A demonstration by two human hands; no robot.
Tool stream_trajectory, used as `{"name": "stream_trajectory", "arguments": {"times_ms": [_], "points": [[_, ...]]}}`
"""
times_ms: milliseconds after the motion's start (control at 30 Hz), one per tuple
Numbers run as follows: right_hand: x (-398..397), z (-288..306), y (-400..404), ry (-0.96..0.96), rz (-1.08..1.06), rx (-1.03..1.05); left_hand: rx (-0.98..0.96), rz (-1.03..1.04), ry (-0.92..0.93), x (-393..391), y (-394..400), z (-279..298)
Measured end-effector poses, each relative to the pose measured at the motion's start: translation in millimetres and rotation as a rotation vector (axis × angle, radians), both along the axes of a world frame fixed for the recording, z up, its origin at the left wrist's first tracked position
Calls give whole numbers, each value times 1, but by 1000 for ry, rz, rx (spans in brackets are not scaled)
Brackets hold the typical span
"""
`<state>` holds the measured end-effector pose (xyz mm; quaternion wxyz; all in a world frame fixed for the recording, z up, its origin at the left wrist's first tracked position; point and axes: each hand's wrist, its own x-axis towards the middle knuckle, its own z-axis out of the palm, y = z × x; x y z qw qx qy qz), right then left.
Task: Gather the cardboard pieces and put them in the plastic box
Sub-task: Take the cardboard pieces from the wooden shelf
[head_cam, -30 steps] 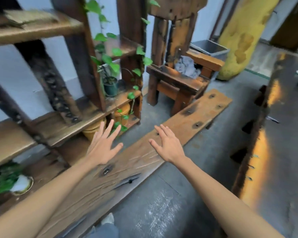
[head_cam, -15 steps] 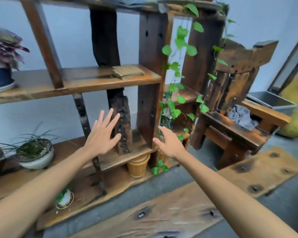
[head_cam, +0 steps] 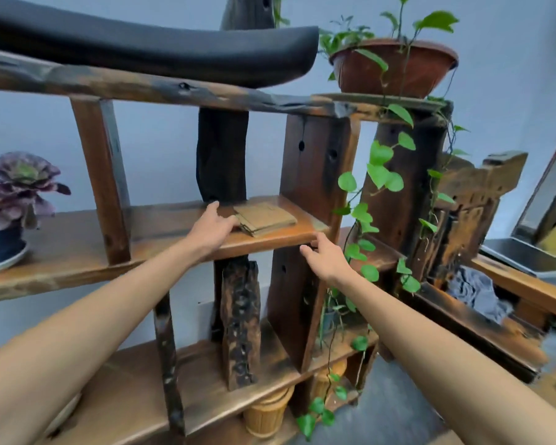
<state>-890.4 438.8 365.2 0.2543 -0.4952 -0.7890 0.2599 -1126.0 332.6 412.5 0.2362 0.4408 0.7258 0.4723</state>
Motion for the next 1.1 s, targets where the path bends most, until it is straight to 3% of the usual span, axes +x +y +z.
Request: {"name": "stream_trajectory", "arguments": {"times_ms": [133, 267, 467, 867, 1100], "points": [[-26, 25, 47, 109, -64, -15, -29, 38, -397, -10, 48, 5], [-52, 39, 87, 102, -94, -77, -111, 15, -563, -17, 75, 8], [-81, 32, 110, 133, -97, -169, -81, 5, -751, -21, 94, 16], [-75, 9, 102, 286, -187, -225, -87, 129, -586, -29, 100, -2], [-67, -9, 69, 887, -210, -648, -94, 174, -276, -13, 97, -10]]}}
